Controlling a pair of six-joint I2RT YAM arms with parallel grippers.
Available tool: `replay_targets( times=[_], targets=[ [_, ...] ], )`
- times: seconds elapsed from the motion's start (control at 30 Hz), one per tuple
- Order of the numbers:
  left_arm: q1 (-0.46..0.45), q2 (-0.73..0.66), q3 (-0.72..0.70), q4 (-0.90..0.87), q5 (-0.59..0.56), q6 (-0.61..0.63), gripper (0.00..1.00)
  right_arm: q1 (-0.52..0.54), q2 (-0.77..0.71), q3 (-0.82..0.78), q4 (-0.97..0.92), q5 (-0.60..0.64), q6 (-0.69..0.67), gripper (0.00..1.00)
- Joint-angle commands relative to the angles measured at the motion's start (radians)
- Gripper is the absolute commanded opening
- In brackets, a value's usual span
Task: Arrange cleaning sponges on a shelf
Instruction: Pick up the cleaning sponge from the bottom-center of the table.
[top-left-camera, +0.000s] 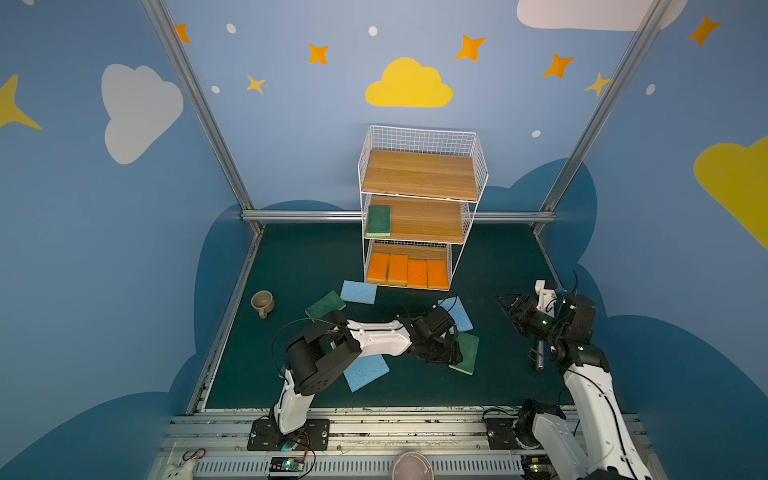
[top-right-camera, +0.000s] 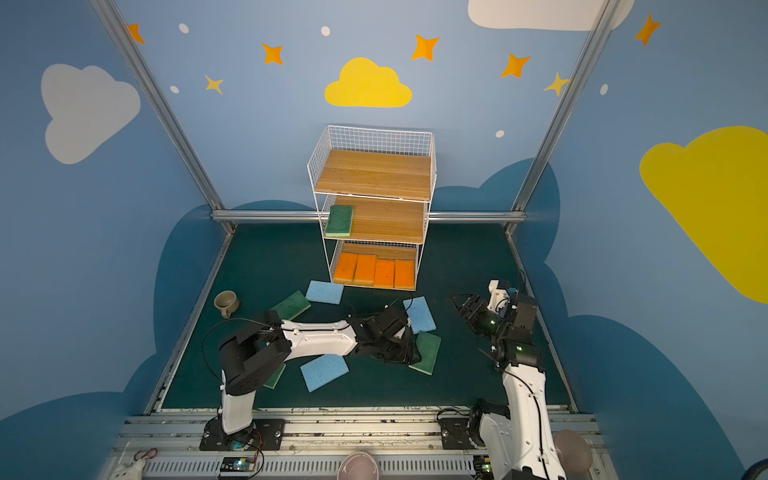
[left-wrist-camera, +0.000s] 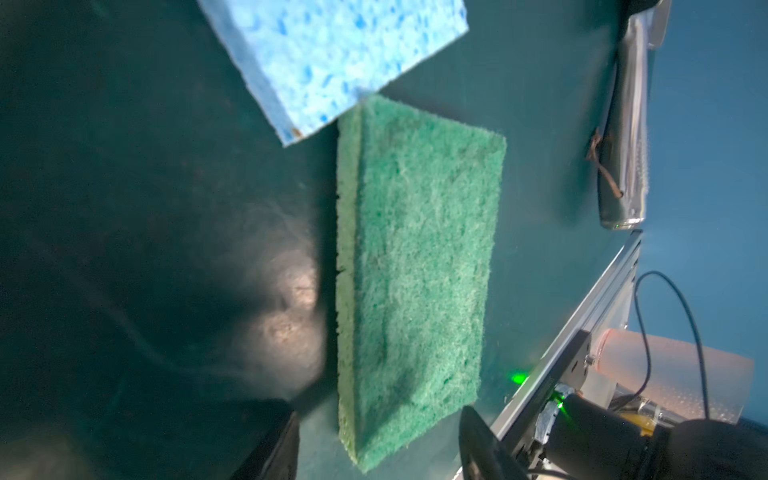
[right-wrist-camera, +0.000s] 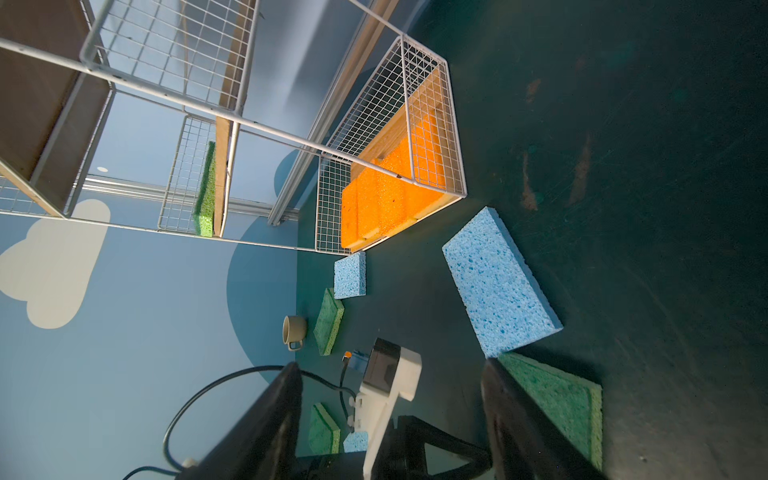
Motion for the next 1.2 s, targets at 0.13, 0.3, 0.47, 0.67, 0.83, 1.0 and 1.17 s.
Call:
replay_targets(
  times=[0.13,0.3,0.47,0.67,0.83,1.0,1.17],
  targets=[
    [-0.017,0.043,0.039,0.009,0.027,-0.017,0.40,-0.014,-0.020,-0.015,0.004,-0.019,-0.019,0.68],
    [-0.028,0.045,0.042,0.021,0.023,-0.029,0.24,-0.016,-0.025,-0.018,0.002,-0.020,-0.019,0.68],
    [-0.029,-0.006,0.017,0.023,-0.004,-0.031,0.04,-0.018,-0.028,-0.021,-0.003,-0.022,-0.022,0.68],
    [-0.027,-0.123,-0.007,-0.011,-0.069,-0.009,0.03,-0.018,-0.031,-0.021,-0.003,-0.013,-0.016,0.68],
    [-0.022,-0.218,-0.027,-0.042,-0.093,0.014,0.03,-0.019,-0.031,-0.018,-0.003,-0.007,-0.011,0.68],
    [0.025,-0.356,-0.029,-0.122,-0.118,0.074,0.03,-0.019,-0.024,-0.023,0.014,-0.003,0.000,0.67],
    [0.120,-0.500,-0.006,-0.231,-0.150,0.161,0.03,-0.011,0.009,-0.014,0.040,-0.022,0.013,0.67]
  ],
)
